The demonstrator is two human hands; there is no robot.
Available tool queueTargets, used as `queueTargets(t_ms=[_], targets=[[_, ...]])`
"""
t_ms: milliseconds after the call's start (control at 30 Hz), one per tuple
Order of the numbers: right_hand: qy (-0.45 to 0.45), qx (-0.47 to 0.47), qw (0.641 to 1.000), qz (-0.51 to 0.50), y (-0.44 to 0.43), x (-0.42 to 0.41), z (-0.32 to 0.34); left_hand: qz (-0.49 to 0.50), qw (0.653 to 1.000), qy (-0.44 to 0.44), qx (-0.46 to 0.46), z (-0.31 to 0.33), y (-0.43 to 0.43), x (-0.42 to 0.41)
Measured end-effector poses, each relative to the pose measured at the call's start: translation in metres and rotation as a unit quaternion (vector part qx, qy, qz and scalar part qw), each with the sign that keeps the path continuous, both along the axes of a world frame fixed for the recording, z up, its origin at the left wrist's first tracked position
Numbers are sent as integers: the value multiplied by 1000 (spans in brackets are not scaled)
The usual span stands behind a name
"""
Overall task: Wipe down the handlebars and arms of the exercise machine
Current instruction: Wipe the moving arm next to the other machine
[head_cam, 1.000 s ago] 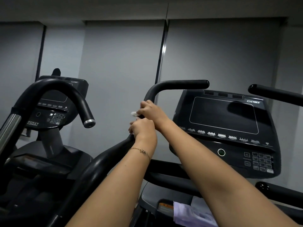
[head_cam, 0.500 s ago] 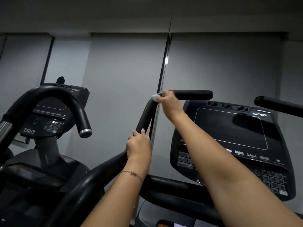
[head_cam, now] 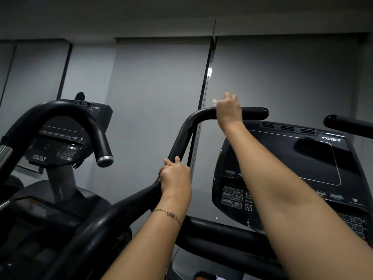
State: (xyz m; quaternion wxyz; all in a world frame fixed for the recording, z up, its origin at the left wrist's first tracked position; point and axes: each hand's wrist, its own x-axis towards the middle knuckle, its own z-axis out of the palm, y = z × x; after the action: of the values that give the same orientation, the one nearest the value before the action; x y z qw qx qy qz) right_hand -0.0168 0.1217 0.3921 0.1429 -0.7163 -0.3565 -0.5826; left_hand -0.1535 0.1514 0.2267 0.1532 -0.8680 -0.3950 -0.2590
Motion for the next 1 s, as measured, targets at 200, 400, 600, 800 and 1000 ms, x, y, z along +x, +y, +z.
queueTargets(t_ms=[200, 400, 600, 800, 1000], targets=[[-8, -54, 996, 68, 30, -23, -32, 10, 1000, 0, -3, -1, 3, 6], [24, 41, 999, 13, -14, 9, -15, 6, 1000, 12, 20, -2, 2, 1], [67, 108, 991, 51, -12, 10, -21, 19, 999, 24, 22, -4, 3, 7], [13, 41, 999, 33, -24, 19, -14, 9, 999, 22, 33, -2, 0, 0], [82, 173, 981, 21, -67, 43, -7, 16, 999, 29, 37, -5, 9, 14]])
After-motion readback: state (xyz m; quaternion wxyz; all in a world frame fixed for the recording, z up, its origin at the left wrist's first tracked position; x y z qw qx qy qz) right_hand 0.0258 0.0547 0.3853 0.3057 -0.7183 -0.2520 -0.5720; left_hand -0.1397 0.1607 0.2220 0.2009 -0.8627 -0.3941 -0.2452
